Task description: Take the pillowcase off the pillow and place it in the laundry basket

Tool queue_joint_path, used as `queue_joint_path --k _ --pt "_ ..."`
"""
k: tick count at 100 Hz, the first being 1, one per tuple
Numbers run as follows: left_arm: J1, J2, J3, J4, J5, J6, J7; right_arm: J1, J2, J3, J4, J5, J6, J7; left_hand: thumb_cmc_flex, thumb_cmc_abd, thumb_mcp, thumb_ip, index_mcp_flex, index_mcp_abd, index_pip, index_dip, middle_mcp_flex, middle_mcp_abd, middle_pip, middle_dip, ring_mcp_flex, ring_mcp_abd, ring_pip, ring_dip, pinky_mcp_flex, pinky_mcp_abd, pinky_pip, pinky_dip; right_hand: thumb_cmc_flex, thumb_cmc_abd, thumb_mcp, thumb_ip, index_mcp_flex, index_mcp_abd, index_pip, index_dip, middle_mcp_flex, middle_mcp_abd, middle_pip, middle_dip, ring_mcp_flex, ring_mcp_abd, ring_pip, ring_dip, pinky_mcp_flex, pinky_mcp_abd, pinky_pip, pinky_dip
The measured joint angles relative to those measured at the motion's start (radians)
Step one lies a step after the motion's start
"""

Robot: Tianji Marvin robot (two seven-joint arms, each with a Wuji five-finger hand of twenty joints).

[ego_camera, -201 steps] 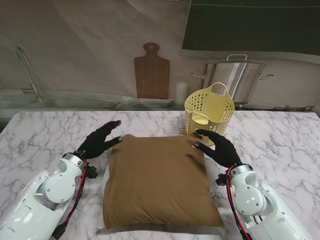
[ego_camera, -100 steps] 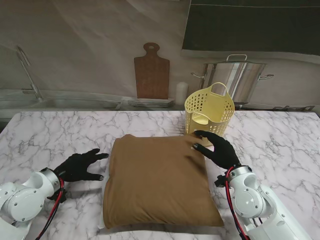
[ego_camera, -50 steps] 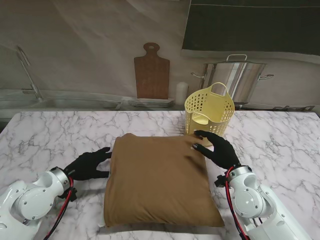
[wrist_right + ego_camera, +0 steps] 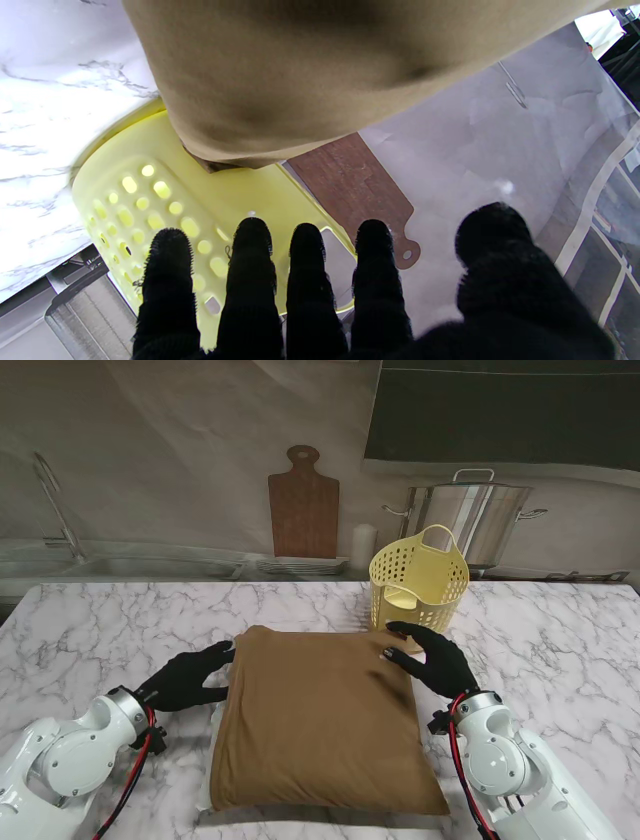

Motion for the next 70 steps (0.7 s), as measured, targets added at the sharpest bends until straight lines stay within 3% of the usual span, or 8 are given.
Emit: queue_joint_path --k 23,47,70 --pt "-0.034 0.004 0.073 0.004 -0.064 0.001 -0.015 0.003 0.0 -0.004 0.002 0.0 0.0 0.003 -0.012 0.035 0.0 0.0 -0.039 0.026 -0.011 0.0 0.0 0.0 0.0 0.0 0.0 0.006 -0.005 0.0 0.0 0.0 0.0 0.001 0.0 0.0 0.0 0.0 0.0 0.0 0.0 0.0 0.0 0.0 0.0 0.0 0.0 0.0 0.0 0.0 0.0 0.0 0.0 0.0" --pt "-0.048 -0.002 0.107 -0.003 -0.065 -0.006 0.02 0.004 0.0 -0.005 0.002 0.001 -0.001 0.004 -0.012 0.036 0.0 0.001 -0.039 0.034 -0.017 -0.002 0.0 -0.008 0.0 0.0 -0.003 0.01 -0.005 0.0 0.0 0.0 0.0 0.001 0.0 0.0 0.0 0.0 0.0 0.0 0.0 0.0 0.0 0.0 0.0 0.0 0.0 0.0 0.0 0.0 0.0 0.0 0.0 0.0" --pt "-0.138 0.012 0.209 0.056 -0.04 0.017 -0.068 0.002 0.001 -0.008 -0.001 0.001 -0.006 0.008 -0.012 0.032 0.0 0.01 -0.039 0.035 -0.021 -0.012 0.0 -0.038 0.0 0.0 -0.003 0.011 -0.006 0.0 0.0 0.0 0.0 0.001 0.0 -0.002 0.0 0.0 -0.01 0.0 -0.002 0.0 0.0 0.0 0.0 0.0 0.0 0.0 0.0 0.0 0.0 0.0 0.0 0.0"
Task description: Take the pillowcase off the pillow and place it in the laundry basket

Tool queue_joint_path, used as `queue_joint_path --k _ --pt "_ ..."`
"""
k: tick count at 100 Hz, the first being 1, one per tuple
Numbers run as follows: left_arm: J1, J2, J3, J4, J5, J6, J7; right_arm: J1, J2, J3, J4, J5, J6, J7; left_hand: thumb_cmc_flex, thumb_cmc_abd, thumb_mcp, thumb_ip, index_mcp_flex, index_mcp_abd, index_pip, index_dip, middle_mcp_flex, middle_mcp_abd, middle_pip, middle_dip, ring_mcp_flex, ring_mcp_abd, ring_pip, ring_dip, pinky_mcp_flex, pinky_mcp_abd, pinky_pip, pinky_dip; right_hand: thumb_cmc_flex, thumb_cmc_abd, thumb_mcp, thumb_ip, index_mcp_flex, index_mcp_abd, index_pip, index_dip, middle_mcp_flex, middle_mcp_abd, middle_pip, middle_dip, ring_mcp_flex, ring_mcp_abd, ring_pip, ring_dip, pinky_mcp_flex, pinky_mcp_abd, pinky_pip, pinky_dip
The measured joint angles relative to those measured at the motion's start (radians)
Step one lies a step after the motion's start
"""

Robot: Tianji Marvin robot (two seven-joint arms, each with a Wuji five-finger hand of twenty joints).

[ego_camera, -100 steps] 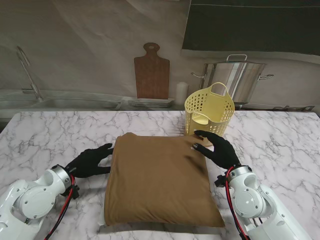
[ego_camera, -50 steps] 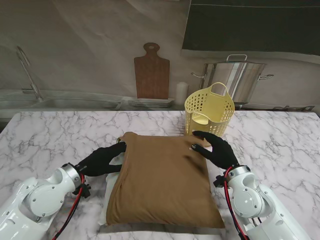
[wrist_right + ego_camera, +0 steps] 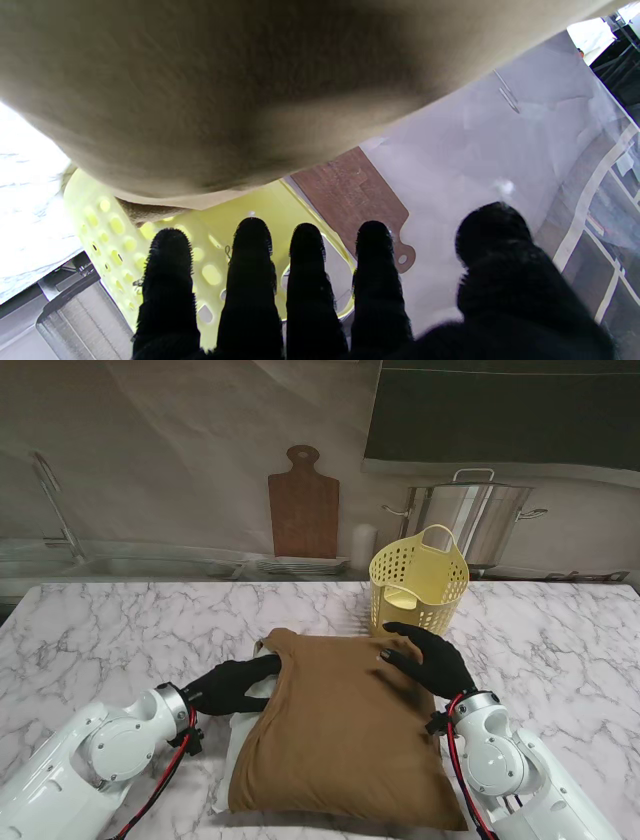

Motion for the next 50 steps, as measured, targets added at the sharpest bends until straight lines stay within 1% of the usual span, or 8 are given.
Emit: queue_joint_path --k 9,11,19,31,32,39,41,50 --pt "-0.02 0.003 0.028 0.034 -0.001 0.01 -0.004 -0.004 0.004 -0.003 -0.012 -0.001 0.001 0.018 -0.003 0.005 0.0 0.0 -0.005 -0.004 -0.013 -0.002 0.0 -0.012 -0.008 0.0 -0.001 0.0 -0.007 0.0 0.0 0.0 0.0 0.0 -0.001 -0.03 -0.001 0.0 -0.034 0.0 -0.024 0.0 -0.018 0.0 0.0 0.0 0.0 0.0 0.0 0.0 -0.001 0.0 -0.007 0.0" --pt "-0.025 0.004 0.035 0.042 0.0 0.01 -0.005 -0.006 0.005 -0.004 -0.017 -0.002 0.002 0.025 -0.003 0.005 0.0 0.0 -0.011 -0.007 -0.014 -0.002 0.0 -0.018 -0.008 0.0 -0.001 0.0 -0.009 0.0 0.0 0.0 0.0 0.0 -0.024 -0.038 0.008 0.0 -0.038 0.0 -0.03 0.0 -0.021 0.0 0.0 0.0 -0.012 0.001 0.0 0.0 -0.003 0.0 -0.013 0.0" --pt "-0.046 0.01 0.063 0.064 0.022 0.01 -0.02 -0.013 0.011 -0.008 -0.04 -0.02 0.008 0.051 -0.002 0.005 0.0 0.0 -0.014 -0.01 -0.026 -0.017 -0.009 -0.027 -0.01 -0.002 -0.002 0.0 -0.019 0.0 0.0 0.0 0.0 0.0 -0.05 -0.101 0.047 0.0 -0.1 0.0 -0.071 0.0 -0.042 0.001 0.0 -0.001 -0.025 0.001 0.0 0.0 -0.005 0.0 -0.021 0.0" --pt "-0.08 0.017 0.092 0.082 0.027 0.013 -0.06 -0.027 0.022 -0.016 -0.076 -0.118 0.019 0.064 -0.002 0.005 0.0 0.0 -0.017 -0.01 -0.042 -0.018 -0.019 -0.028 -0.013 -0.004 -0.004 0.0 -0.029 0.0 0.0 -0.001 0.0 0.0 -0.122 -0.2 0.153 -0.002 -0.183 0.0 -0.126 0.0 -0.095 0.003 0.005 -0.005 -0.036 0.002 0.0 0.0 -0.004 0.003 -0.031 0.005" --pt "-0.082 0.017 0.093 0.083 0.026 0.014 -0.06 -0.028 0.023 -0.017 -0.079 -0.127 0.02 0.066 -0.002 0.005 0.0 0.0 -0.017 -0.01 -0.042 -0.018 -0.019 -0.028 -0.013 -0.004 -0.004 0.0 -0.029 0.0 0.0 -0.001 0.0 0.0 -0.126 -0.212 0.151 -0.012 -0.192 0.0 -0.145 0.0 -0.108 0.006 0.005 -0.007 -0.036 0.002 0.0 0.0 -0.002 0.005 -0.031 0.01" --pt "-0.091 0.018 0.101 0.09 0.018 0.015 -0.059 -0.039 0.031 -0.021 -0.103 -0.196 0.026 0.087 -0.002 0.005 0.0 0.0 -0.017 -0.01 -0.042 -0.018 -0.019 -0.028 -0.013 -0.004 -0.004 0.0 -0.029 0.0 0.0 -0.001 0.0 0.0 -0.166 -0.254 0.179 -0.023 -0.221 0.0 -0.186 0.0 -0.145 0.012 0.005 -0.012 -0.036 0.01 0.0 0.0 0.013 0.016 -0.03 0.024" --pt "-0.092 0.018 0.103 0.091 0.017 0.015 -0.057 -0.042 0.034 -0.022 -0.109 -0.213 0.028 0.095 -0.002 0.005 0.0 0.0 -0.017 -0.01 -0.042 -0.018 -0.019 -0.028 -0.013 -0.004 -0.004 0.0 -0.029 0.0 0.0 -0.002 0.0 0.0 -0.174 -0.266 0.187 -0.03 -0.225 0.0 -0.228 0.0 -0.159 0.012 0.005 -0.013 -0.031 0.01 0.0 0.002 0.028 0.023 -0.012 0.034" --pt "-0.097 0.018 0.113 0.098 0.016 0.014 -0.045 -0.048 0.049 -0.038 -0.128 -0.265 0.039 0.13 0.009 -0.015 0.0 0.0 -0.025 -0.01 -0.041 -0.018 -0.029 -0.028 -0.012 -0.014 -0.004 0.0 -0.029 0.0 0.0 -0.002 0.0 0.0 -0.185 -0.301 0.208 -0.036 -0.225 0.0 -0.271 -0.026 -0.171 0.013 0.015 -0.009 0.041 0.019 0.047 0.061 0.071 0.027 0.074 0.075"
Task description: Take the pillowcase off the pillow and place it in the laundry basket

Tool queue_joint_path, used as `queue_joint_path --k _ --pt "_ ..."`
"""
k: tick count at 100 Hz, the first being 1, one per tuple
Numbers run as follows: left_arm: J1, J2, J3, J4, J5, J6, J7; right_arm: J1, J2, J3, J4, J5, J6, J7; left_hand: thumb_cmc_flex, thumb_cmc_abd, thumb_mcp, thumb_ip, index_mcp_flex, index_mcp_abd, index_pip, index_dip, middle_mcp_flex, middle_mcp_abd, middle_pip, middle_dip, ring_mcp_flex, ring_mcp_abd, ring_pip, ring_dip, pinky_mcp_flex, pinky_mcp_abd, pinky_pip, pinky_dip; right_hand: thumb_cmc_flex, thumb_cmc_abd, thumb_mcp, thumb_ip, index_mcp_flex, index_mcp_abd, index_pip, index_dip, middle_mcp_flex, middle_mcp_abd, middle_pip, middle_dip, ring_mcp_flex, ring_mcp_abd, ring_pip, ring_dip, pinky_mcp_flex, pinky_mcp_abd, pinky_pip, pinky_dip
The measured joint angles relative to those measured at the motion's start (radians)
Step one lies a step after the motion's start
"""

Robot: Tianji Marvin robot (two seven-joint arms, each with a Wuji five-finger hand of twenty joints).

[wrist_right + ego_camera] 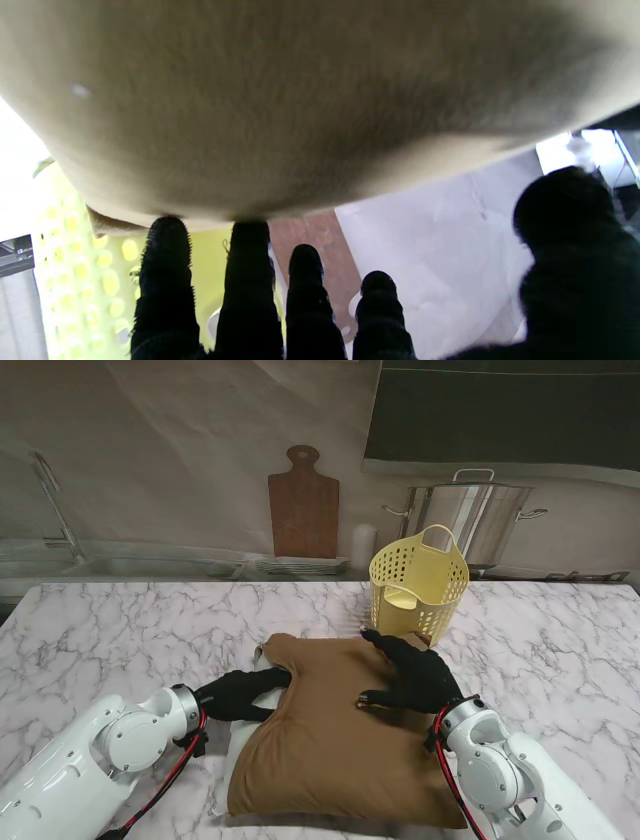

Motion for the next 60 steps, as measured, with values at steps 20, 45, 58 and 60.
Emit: queue_joint_path --k 20,45,58,60 --pt "-0.013 0.0 0.022 0.009 -0.001 -0.011 0.007 0.028 0.025 -0.053 -0.008 -0.094 0.016 0.074 0.071 -0.02 0.004 0.002 -0.027 0.0 0.014 -0.007 -0.025 0.0 0.0 0.0 -0.001 0.0 -0.01 -0.01 0.001 -0.001 0.0 -0.001 0.13 0.001 -0.071 -0.015 0.044 -0.079 0.137 0.127 0.089 -0.002 0.168 0.153 0.116 0.004 0.212 0.224 0.104 -0.003 0.261 0.112" --pt "-0.039 0.004 0.054 0.021 -0.03 -0.007 -0.023 0.063 0.025 -0.07 0.018 -0.086 0.006 0.042 0.088 -0.02 0.021 0.033 -0.047 -0.016 0.005 -0.022 -0.044 -0.028 -0.006 -0.013 -0.029 -0.002 -0.042 -0.015 0.001 -0.002 0.0 -0.003 0.282 -0.089 -0.012 -0.155 0.481 -0.168 0.733 -0.061 0.659 -0.05 0.283 0.37 0.483 -0.004 0.641 0.323 0.368 -0.102 0.564 0.113" --pt "-0.061 0.007 0.073 0.023 -0.031 -0.004 -0.07 0.029 0.012 -0.019 0.011 -0.097 -0.02 0.04 0.085 -0.02 0.025 0.036 -0.06 -0.032 -0.009 -0.033 -0.047 -0.042 -0.02 -0.017 -0.042 -0.011 -0.052 -0.027 -0.001 -0.002 0.0 -0.007 0.292 -0.098 -0.003 -0.181 0.543 -0.19 0.8 -0.087 0.73 -0.084 0.375 0.412 0.55 -0.058 0.736 0.331 0.397 -0.112 0.59 0.093" --pt "-0.066 0.007 0.076 0.022 -0.031 -0.003 -0.081 0.019 0.01 -0.008 0.007 -0.106 -0.024 0.041 0.082 -0.02 0.025 0.036 -0.062 -0.035 -0.009 -0.035 -0.047 -0.044 -0.023 -0.018 -0.043 -0.012 -0.056 -0.028 -0.001 -0.003 0.0 -0.007 0.292 -0.098 -0.003 -0.181 0.543 -0.191 0.8 -0.087 0.731 -0.091 0.385 0.421 0.551 -0.068 0.74 0.331 0.397 -0.112 0.59 0.091"
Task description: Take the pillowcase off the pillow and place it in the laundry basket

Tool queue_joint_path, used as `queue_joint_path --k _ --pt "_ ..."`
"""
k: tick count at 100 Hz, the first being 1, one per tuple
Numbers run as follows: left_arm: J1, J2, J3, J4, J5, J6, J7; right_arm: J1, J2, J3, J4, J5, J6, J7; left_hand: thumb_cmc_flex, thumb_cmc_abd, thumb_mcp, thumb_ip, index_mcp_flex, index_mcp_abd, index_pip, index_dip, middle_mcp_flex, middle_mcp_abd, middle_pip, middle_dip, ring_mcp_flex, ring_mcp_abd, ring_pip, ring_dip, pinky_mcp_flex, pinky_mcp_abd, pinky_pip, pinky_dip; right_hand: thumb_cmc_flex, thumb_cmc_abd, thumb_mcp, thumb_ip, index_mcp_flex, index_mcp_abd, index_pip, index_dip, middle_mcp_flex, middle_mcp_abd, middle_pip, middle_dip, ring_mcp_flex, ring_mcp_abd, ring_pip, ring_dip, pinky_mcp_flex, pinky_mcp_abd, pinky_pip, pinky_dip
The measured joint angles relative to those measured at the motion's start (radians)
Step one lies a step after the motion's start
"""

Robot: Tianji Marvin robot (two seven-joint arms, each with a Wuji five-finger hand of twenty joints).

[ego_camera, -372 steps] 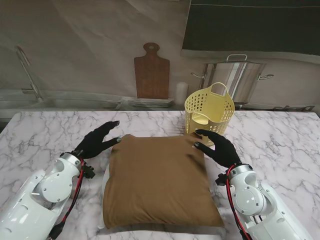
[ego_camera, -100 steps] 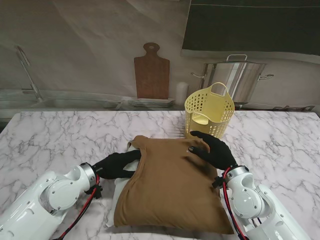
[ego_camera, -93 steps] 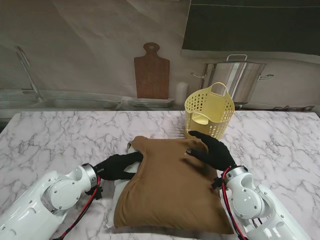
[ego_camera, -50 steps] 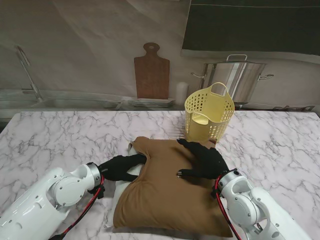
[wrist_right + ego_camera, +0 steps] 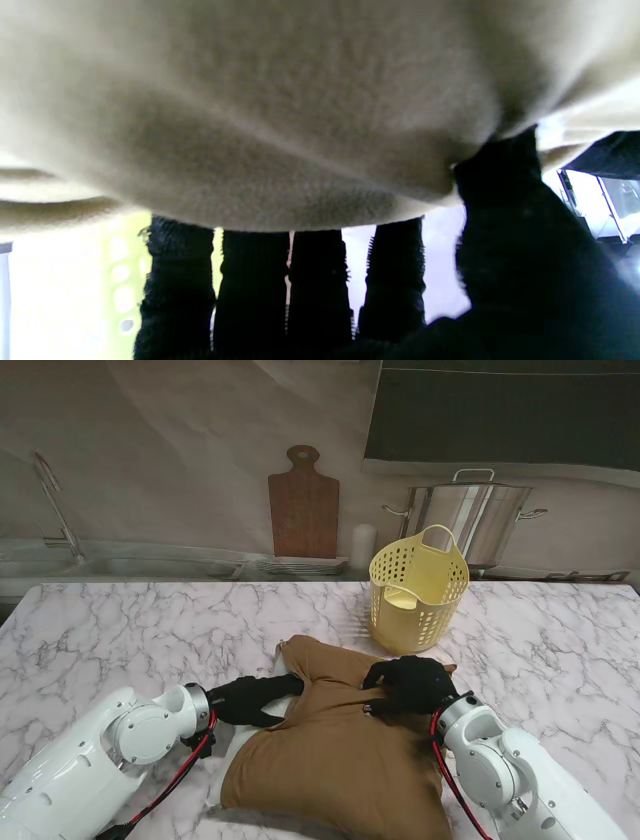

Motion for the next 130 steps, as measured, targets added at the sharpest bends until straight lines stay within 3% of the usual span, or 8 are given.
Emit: queue_joint_path --k 11,51,65,74,86,99,108,130 --pt "-0.02 0.004 0.018 -0.003 -0.004 0.005 -0.034 -0.053 -0.001 0.048 -0.03 -0.053 -0.014 -0.003 -0.016 0.0 0.0 0.0 -0.001 -0.023 -0.003 -0.023 -0.001 -0.022 -0.008 -0.006 -0.001 -0.016 -0.003 0.0 0.0 -0.005 0.0 0.0 0.0 0.005 0.0 -0.001 0.0 -0.013 0.0 0.0 0.022 -0.023 0.028 0.026 0.003 -0.043 0.02 0.0 0.008 0.0 0.002 -0.006" --pt "-0.024 0.006 0.026 -0.026 0.022 0.015 -0.078 -0.174 0.0 0.156 -0.088 -0.109 -0.004 -0.034 -0.047 0.0 -0.009 0.0 -0.028 -0.065 -0.031 -0.027 -0.021 -0.065 -0.013 -0.009 -0.011 -0.056 -0.011 -0.001 0.0 -0.007 0.0 0.0 0.0 0.047 0.056 -0.001 0.0 -0.052 0.0 -0.001 0.053 -0.042 0.114 0.08 0.014 -0.13 0.033 0.001 0.009 -0.001 0.004 -0.015" --pt "-0.023 0.006 0.021 -0.027 0.026 0.017 -0.091 -0.208 0.0 0.191 -0.108 -0.132 0.01 -0.032 -0.049 0.0 -0.017 0.0 -0.028 -0.076 -0.042 -0.029 -0.021 -0.077 -0.022 -0.009 -0.012 -0.068 -0.02 -0.009 0.0 -0.008 0.0 0.0 0.047 0.057 0.111 -0.001 0.0 -0.064 0.0 -0.001 0.063 -0.051 0.128 0.092 0.028 -0.144 0.07 0.014 0.009 -0.001 0.004 -0.016" --pt "-0.023 0.008 0.02 -0.027 0.028 0.018 -0.097 -0.237 0.0 0.224 -0.129 -0.162 0.027 -0.006 -0.049 0.0 -0.021 0.0 -0.038 -0.078 -0.044 -0.03 -0.022 -0.08 -0.023 -0.01 -0.014 -0.069 -0.02 -0.012 0.0 -0.008 0.0 0.0 0.047 0.081 0.113 -0.001 -0.001 -0.084 -0.037 -0.001 0.076 -0.041 0.137 0.093 0.106 -0.138 0.204 0.066 0.015 -0.001 0.004 -0.016" --pt "-0.023 0.009 0.017 -0.026 0.032 0.018 -0.103 -0.258 0.005 0.242 -0.141 -0.16 0.043 0.014 -0.049 0.0 -0.026 0.0 -0.038 -0.087 -0.045 -0.039 -0.023 -0.089 -0.033 -0.011 -0.022 -0.08 -0.02 -0.012 0.0 -0.008 0.0 0.0 0.049 0.092 0.147 0.001 -0.001 -0.09 -0.039 -0.001 0.076 -0.036 0.137 0.102 0.109 -0.138 0.215 0.066 0.009 -0.001 0.004 -0.019" --pt "-0.01 0.009 0.003 -0.026 0.039 0.012 -0.084 -0.256 0.008 0.229 -0.121 -0.112 0.038 -0.07 -0.049 0.0 -0.028 -0.001 -0.038 -0.087 -0.046 -0.04 -0.023 -0.089 -0.033 -0.011 -0.022 -0.081 -0.02 -0.012 0.0 -0.008 0.0 0.0 0.05 0.109 0.148 0.04 -0.002 -0.086 -0.037 -0.001 0.031 -0.013 0.065 0.034 0.06 -0.109 0.05 0.027 -0.048 -0.001 -0.037 -0.042" --pt "0.005 0.009 -0.005 -0.029 0.04 0.005 -0.064 -0.255 0.007 0.225 -0.116 -0.059 0.013 -0.08 -0.049 -0.007 -0.028 -0.001 -0.038 -0.074 -0.046 -0.04 -0.023 -0.074 -0.033 -0.011 -0.022 -0.079 -0.02 -0.012 0.0 -0.008 0.0 0.0 0.05 0.145 0.102 0.081 -0.03 -0.024 -0.025 0.002 -0.032 0.003 0.015 -0.03 -0.003 -0.087 -0.078 0.013 -0.092 0.002 -0.071 -0.052" --pt "0.068 0.009 -0.066 -0.076 0.051 -0.027 -0.037 -0.241 0.004 0.207 -0.138 -0.022 -0.04 -0.063 -0.045 -0.013 -0.018 -0.001 -0.038 -0.019 -0.043 -0.04 -0.017 -0.016 -0.008 -0.01 0.003 -0.043 0.013 -0.012 0.011 -0.009 0.0 0.0 -0.05 0.231 -0.004 0.157 -0.035 0.108 -0.241 0.155 -0.166 0.027 -0.069 -0.11 -0.115 -0.047 -0.281 -0.029 -0.185 0.024 -0.162 -0.065"
